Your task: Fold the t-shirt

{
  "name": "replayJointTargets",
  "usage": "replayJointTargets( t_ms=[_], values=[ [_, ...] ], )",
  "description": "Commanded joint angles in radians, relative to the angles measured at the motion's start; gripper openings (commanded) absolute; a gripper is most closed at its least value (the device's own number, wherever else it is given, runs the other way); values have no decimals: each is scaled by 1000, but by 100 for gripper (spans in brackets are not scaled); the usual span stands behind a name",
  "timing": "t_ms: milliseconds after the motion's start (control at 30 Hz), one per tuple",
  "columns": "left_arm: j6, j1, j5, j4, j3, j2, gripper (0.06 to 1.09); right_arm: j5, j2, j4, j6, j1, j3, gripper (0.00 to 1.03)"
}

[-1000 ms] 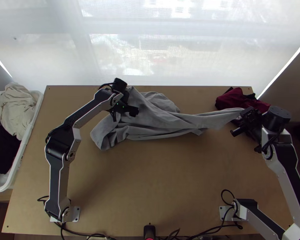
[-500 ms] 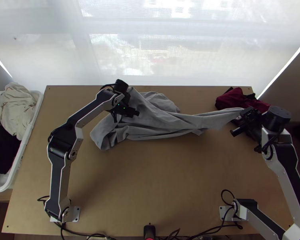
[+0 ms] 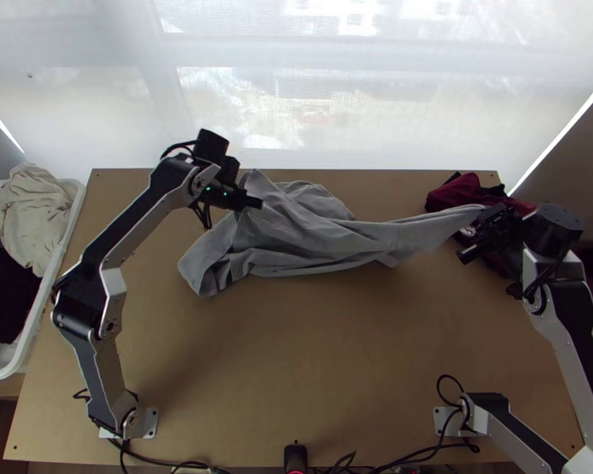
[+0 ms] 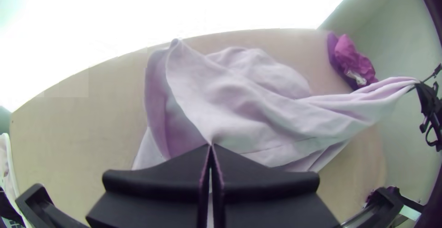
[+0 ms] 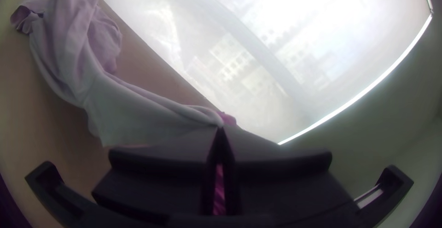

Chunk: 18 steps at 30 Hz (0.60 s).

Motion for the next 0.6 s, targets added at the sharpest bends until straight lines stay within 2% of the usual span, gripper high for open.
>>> replayJointTargets(
  t_ms=[0,200,567],
  values=[
    [-5,62,19,-46,11,-189,9,0,-1,-36,3,45,91,3],
    [-2,164,22,-56,43,-310,9,0,5,-81,3,76,203,3],
    [-33,304,23,-21,338,-422,9,-1,48,-179,4,130,513,3]
  ],
)
